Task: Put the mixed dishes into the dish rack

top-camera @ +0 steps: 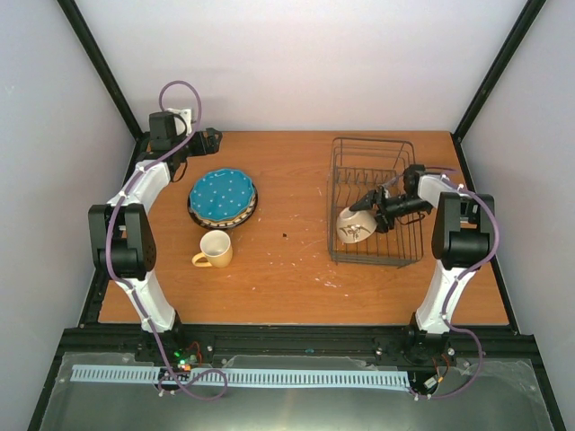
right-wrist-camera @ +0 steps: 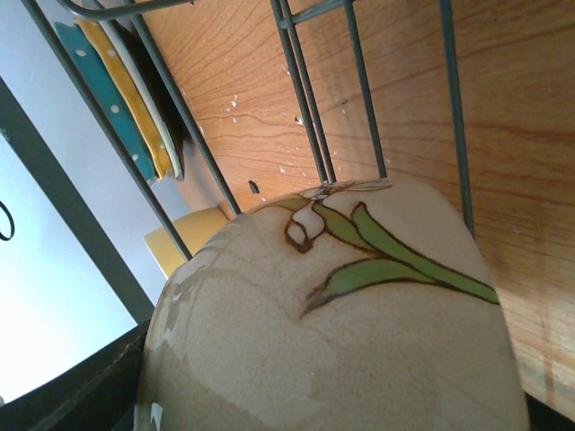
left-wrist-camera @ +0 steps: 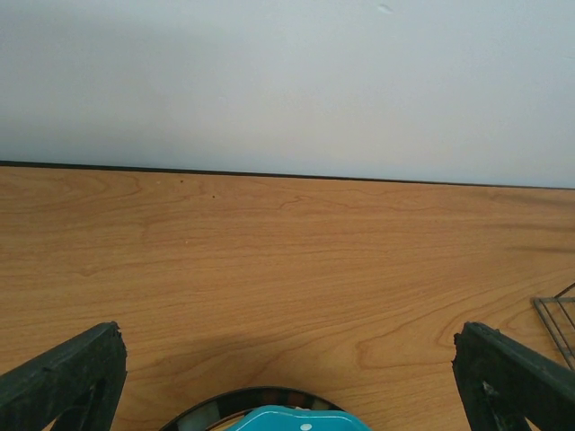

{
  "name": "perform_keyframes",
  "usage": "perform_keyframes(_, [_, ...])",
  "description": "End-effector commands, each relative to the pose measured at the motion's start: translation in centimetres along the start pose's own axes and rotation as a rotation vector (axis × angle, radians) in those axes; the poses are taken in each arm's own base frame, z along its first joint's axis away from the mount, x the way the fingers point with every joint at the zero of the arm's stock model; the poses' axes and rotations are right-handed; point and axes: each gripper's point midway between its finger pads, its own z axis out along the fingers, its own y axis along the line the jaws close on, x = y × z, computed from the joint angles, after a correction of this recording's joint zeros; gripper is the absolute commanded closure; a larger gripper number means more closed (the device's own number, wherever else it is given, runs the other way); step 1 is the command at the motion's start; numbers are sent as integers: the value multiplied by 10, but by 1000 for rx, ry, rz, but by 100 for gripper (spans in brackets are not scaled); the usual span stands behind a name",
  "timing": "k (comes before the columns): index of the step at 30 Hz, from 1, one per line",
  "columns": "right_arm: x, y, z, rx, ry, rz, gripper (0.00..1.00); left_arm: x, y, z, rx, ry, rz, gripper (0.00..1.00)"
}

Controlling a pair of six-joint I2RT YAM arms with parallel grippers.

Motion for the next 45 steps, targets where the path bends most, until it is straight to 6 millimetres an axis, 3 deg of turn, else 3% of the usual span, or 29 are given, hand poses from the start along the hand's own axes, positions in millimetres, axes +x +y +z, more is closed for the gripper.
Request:
perform_keyframes(1, [-3, 1, 9, 12, 27, -26, 97, -21, 1, -7, -12, -40, 25, 0])
perform_keyframes(7, [-8, -5, 13, 60, 35, -39, 97, -25, 3, -11, -30, -48, 37, 0])
perform_keyframes(20, [-4, -21, 2, 222, 32, -69, 94, -34, 1, -17, -31, -73, 55, 0])
perform_keyframes(29, [-2, -25, -6, 286, 27, -80, 62, -39, -3, -20, -23, -87, 64, 0])
perform_keyframes(36, [-6, -17, -12, 299, 8, -107, 42, -47, -6, -25, -16, -107, 72, 0])
perform_keyframes(45, [-6, -16, -17, 327, -6, -128, 33, -54, -11, -30, -2, -129, 74, 0])
